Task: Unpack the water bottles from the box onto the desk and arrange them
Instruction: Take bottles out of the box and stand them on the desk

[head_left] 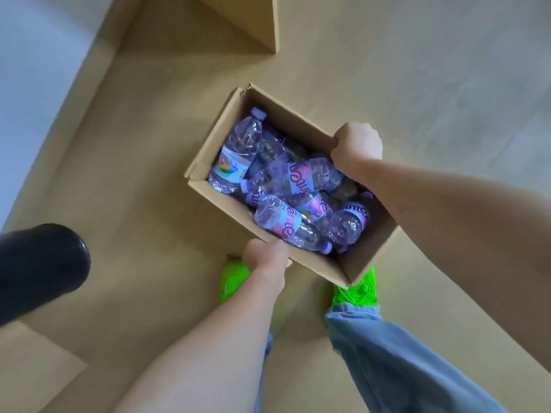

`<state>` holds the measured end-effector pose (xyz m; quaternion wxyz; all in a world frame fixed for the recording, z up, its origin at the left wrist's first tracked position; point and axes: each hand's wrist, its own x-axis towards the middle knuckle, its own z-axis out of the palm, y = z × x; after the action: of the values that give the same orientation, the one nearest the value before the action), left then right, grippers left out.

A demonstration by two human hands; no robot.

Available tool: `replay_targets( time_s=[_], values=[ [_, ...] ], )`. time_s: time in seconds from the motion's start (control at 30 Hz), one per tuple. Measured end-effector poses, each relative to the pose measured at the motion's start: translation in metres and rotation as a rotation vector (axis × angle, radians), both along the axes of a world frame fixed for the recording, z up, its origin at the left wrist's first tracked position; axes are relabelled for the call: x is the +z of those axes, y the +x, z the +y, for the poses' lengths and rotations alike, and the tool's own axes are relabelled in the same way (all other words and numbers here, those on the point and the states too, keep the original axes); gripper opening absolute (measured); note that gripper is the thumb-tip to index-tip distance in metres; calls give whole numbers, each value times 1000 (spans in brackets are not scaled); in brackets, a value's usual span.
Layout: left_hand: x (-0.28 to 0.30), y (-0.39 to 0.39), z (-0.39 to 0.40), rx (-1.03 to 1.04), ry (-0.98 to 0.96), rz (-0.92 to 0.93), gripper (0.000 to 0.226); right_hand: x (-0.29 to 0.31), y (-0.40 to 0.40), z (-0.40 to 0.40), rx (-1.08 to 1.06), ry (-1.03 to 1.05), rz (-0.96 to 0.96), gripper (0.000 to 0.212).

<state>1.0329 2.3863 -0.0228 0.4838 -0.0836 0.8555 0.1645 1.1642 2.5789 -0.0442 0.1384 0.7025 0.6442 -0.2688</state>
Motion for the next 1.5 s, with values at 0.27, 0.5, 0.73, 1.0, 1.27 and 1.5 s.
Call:
replay_targets(
  time_s=[0.27,0.5,0.73,1.0,1.27,1.5],
  values=[
    [38,-1,29,-566,-233,113,16,29,34,-44,-200,79,149,24],
    [62,23,60,-1407,98,391,27,48,49,-104,-490,52,179,33],
    [19,39,80,-1885,296,191,39,24,35,-115,-716,-294,190,41],
    [-38,36,49,-2294,72,198,62,-30,33,-129,-893,-361,195,59],
    [-55,52,64,-2296,-110,105,63,-45,25,-123,-1020,-320,186,85],
    [-26,48,82,-2353,-154,88,52,-24,32,-134,-981,-311,243,72]
  ],
)
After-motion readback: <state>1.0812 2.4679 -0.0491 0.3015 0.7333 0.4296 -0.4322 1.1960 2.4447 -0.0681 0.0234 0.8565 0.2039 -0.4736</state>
